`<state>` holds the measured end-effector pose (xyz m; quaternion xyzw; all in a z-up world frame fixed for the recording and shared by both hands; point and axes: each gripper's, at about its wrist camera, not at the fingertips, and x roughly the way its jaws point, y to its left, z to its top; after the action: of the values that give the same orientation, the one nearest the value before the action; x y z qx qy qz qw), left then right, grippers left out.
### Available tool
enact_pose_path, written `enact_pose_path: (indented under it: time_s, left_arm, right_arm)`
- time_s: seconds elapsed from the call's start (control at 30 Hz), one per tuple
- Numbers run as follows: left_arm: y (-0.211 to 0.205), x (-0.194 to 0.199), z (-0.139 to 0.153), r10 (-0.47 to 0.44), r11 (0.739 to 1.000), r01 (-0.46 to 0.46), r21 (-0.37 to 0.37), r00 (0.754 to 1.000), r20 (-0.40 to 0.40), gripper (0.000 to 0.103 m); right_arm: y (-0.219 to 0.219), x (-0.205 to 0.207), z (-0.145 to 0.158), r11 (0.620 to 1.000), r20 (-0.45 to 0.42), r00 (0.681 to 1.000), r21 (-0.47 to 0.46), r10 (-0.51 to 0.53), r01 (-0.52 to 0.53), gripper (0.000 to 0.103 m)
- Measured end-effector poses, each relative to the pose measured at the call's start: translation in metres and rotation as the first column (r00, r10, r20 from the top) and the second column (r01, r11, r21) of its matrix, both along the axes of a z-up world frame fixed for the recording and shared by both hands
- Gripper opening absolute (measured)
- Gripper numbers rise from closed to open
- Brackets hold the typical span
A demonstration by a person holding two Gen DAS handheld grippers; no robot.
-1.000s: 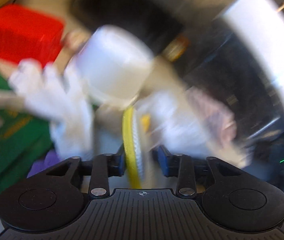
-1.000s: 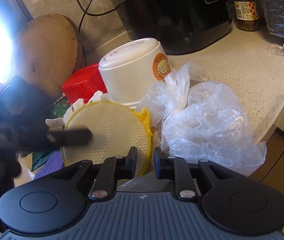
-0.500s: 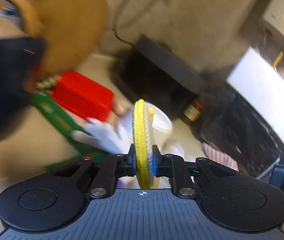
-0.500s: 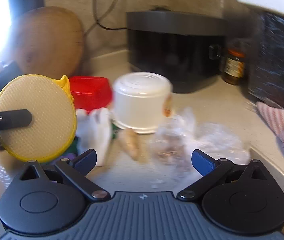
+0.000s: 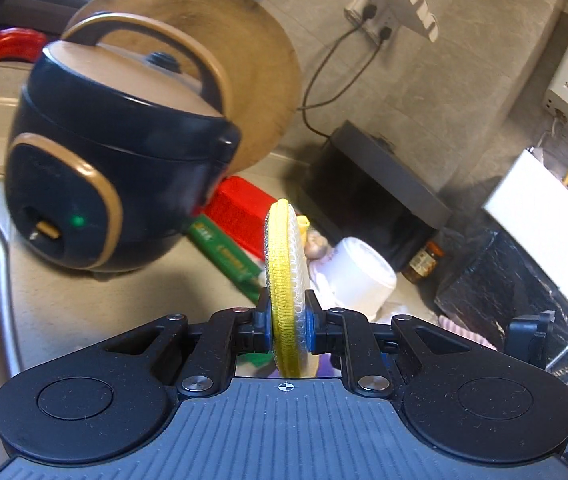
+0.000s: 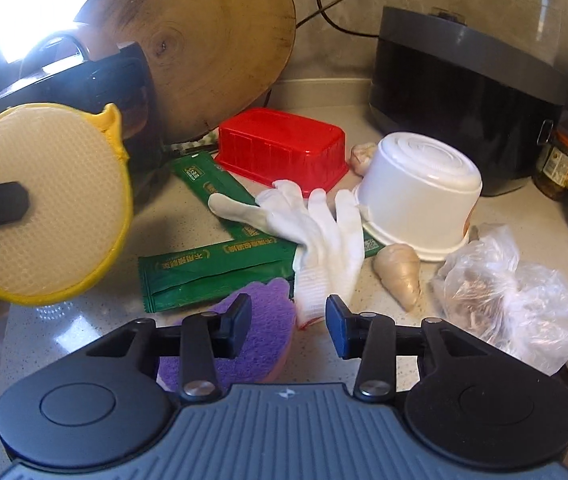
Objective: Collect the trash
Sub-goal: 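Grasp the purple sponge with the right gripper while the left gripper holds the scrubber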
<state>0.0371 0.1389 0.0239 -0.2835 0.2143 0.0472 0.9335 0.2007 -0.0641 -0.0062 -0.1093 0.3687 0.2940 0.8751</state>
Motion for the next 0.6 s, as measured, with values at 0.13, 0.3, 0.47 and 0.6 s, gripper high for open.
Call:
enact_pose_path:
  time_s: [0.13,0.3,0.47,0.6]
  left_arm:
    - [0.003,-0.002,-0.001,0.022,0.999,-0.021,0.036,1.0,-0.021,0.018]
    - [0.01,0.0,-0.008,0.019,0.999,-0.017,0.027,0.999,-0.049,0.018]
    - [0.017,-0.005,-0.013,0.003,1.0,-0.002,0.017,0.998,-0.064,0.018]
    - [0.023,-0.006,-0.016,-0.014,1.0,0.014,0.008,0.997,-0.074,0.018]
  right_arm:
    - [-0.003,-0.003,-0.005,0.999,-0.043,0.999,0.028,-0.031,0.032,0.075]
    - [0.003,-0.003,-0.013,0.993,-0.1,0.992,0.072,-0.083,0.091,0.085]
    - [0.026,0.001,-0.032,0.988,-0.225,0.965,0.041,-0.134,0.147,0.086]
    - [0.041,-0.019,-0.035,0.99,-0.137,0.981,0.009,-0.14,0.142,0.088]
